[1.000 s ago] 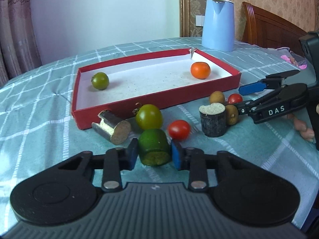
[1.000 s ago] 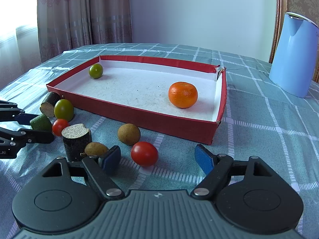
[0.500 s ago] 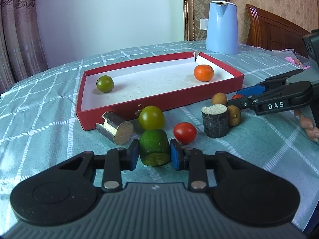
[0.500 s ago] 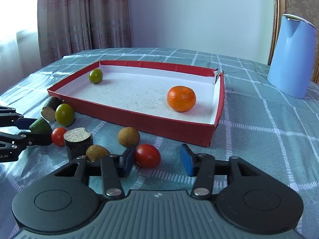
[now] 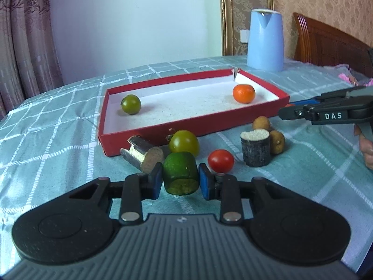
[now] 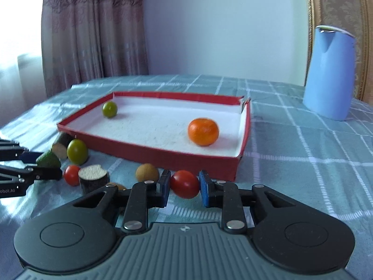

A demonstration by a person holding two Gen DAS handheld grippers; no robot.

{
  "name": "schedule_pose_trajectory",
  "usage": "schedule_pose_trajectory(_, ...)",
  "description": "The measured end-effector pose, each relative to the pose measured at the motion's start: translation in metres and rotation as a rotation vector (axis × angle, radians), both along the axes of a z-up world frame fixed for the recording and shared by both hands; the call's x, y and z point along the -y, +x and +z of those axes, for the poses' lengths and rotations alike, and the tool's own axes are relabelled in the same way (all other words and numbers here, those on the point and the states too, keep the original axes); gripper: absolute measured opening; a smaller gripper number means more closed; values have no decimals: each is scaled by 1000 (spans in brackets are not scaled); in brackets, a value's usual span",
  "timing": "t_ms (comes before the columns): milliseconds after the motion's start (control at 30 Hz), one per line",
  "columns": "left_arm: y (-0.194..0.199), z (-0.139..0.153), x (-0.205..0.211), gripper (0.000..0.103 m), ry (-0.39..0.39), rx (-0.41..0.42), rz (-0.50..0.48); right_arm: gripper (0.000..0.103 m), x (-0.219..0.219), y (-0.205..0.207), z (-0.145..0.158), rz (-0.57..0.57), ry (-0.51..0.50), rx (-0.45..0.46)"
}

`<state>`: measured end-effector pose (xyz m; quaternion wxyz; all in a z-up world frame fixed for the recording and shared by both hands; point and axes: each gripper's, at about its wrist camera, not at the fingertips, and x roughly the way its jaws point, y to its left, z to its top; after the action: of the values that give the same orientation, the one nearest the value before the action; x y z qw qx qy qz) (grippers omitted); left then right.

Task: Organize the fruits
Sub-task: 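Grasp the lime with the left tool while the right tool grasps the red cherry tomato, then lower the lime and cherry tomato into the tray and open both tools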

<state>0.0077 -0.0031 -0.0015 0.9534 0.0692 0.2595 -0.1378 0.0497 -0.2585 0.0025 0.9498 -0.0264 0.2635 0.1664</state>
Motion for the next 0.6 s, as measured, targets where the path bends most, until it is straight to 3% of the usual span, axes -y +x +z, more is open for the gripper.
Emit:
schedule_pose_trajectory(200,-1,16,-3,29,-61,27,13,26,-9,-4,10,4,-58,75)
schedule_pose_trajectory(600,46,37,16,29,-48,65,82,26,-33,28,34,8,-117,138)
